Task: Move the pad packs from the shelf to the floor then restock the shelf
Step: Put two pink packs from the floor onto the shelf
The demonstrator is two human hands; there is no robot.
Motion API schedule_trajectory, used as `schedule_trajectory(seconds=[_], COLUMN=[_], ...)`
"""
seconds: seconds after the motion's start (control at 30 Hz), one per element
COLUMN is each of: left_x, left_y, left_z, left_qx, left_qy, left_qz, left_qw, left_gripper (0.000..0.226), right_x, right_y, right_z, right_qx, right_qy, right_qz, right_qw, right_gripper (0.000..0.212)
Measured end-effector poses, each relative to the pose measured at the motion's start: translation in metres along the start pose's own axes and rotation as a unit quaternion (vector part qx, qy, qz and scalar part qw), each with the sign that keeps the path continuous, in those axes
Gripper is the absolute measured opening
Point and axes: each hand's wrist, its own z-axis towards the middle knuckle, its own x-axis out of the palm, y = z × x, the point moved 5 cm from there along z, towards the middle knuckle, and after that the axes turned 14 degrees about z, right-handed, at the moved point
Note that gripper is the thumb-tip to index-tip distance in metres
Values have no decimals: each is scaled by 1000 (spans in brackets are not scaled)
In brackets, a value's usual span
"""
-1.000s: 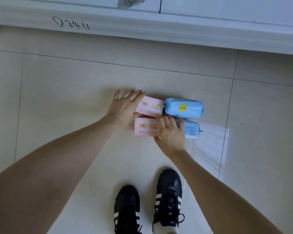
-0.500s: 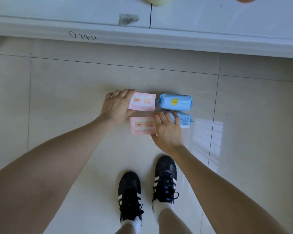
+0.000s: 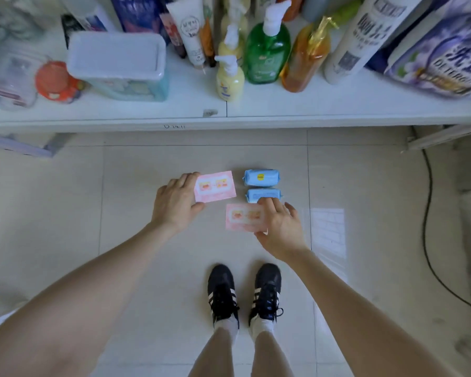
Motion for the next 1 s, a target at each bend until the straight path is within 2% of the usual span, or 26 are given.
schedule_trajectory(seconds=[0.3,0.5,0.83,1.0], left_x=[-117,-202,-377,-473], left_y=[-6,-11,24,54], left_z=[-109,-185,-280,-333], left_qx=[-23,-27,45,50], left_qy=[-55,-108,-231,-282], left_qz=[-13,-40,-66,-86], left_qw=[998,993,970,954], left_gripper=[68,67,65,68], right_x=[-108,-180,-292,-348], right_y=[63,122,239,317], right_z=[-90,-151,-217,-245], right_qx=[10,17,-50,-114], right_qy=[-31,-42,-83,-89], right_qz=[76,158,207,226], right_qw=[997,986,974,963], right_gripper=[52,55,60,62])
